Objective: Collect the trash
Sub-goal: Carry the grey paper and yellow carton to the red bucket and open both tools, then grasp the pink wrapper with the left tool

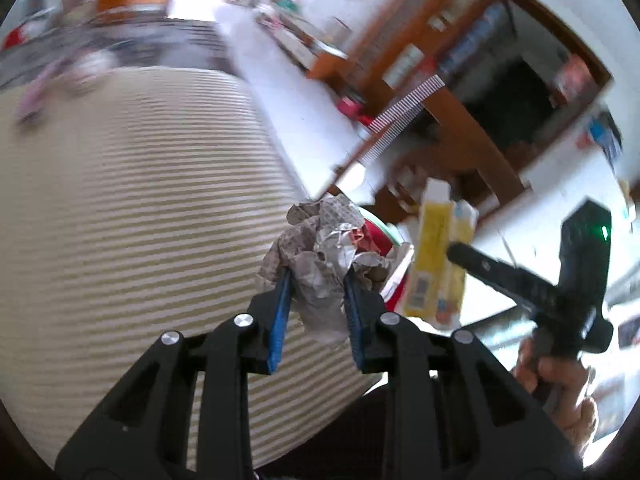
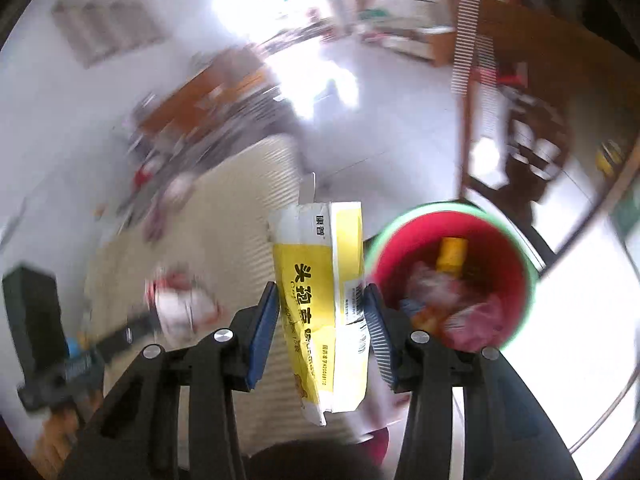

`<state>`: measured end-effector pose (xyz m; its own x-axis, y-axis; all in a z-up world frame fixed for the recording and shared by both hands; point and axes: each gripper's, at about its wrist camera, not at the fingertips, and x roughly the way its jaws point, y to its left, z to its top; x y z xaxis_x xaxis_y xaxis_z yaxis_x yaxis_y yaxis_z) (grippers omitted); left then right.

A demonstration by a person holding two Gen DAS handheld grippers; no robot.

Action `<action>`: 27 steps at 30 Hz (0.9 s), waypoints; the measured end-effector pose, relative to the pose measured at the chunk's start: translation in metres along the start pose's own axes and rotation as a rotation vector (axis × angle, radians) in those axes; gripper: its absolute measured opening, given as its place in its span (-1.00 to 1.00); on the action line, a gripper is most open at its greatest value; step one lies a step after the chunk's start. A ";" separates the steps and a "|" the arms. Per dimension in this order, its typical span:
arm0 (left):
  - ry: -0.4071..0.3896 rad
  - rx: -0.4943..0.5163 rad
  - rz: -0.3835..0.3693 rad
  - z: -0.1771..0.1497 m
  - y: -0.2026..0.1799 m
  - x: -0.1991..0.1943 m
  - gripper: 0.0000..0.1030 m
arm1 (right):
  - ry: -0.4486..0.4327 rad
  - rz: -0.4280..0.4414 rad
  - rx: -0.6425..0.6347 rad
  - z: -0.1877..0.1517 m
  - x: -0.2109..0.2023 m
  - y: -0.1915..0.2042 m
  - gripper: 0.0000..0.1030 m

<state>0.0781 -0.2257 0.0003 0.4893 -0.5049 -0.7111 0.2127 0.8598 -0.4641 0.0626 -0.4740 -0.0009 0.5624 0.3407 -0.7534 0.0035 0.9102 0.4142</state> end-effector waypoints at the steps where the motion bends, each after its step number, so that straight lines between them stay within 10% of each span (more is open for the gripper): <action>1: 0.017 0.028 -0.014 0.004 -0.014 0.011 -0.52 | -0.013 -0.017 0.037 0.003 0.000 -0.014 -0.17; 4: 0.040 0.102 -0.050 0.016 -0.051 0.041 -0.38 | -0.056 -0.035 0.120 0.013 0.001 -0.047 -0.06; 8: 0.020 0.122 -0.058 0.025 -0.067 0.059 0.43 | -0.074 -0.060 0.208 0.030 0.019 -0.071 0.36; 13: -0.031 0.070 -0.017 0.033 -0.033 0.049 0.56 | -0.100 -0.030 0.270 0.040 0.014 -0.063 0.40; 20: -0.166 -0.082 0.334 0.052 0.091 0.004 0.57 | -0.048 0.293 0.028 0.012 0.040 0.074 0.60; 27: -0.209 -0.205 0.652 0.093 0.220 -0.027 0.57 | -0.011 0.227 -0.225 -0.014 0.070 0.130 0.56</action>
<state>0.1903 -0.0157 -0.0337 0.6188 0.1496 -0.7712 -0.3313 0.9398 -0.0835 0.0911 -0.3284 -0.0069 0.5367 0.5398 -0.6485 -0.3058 0.8408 0.4468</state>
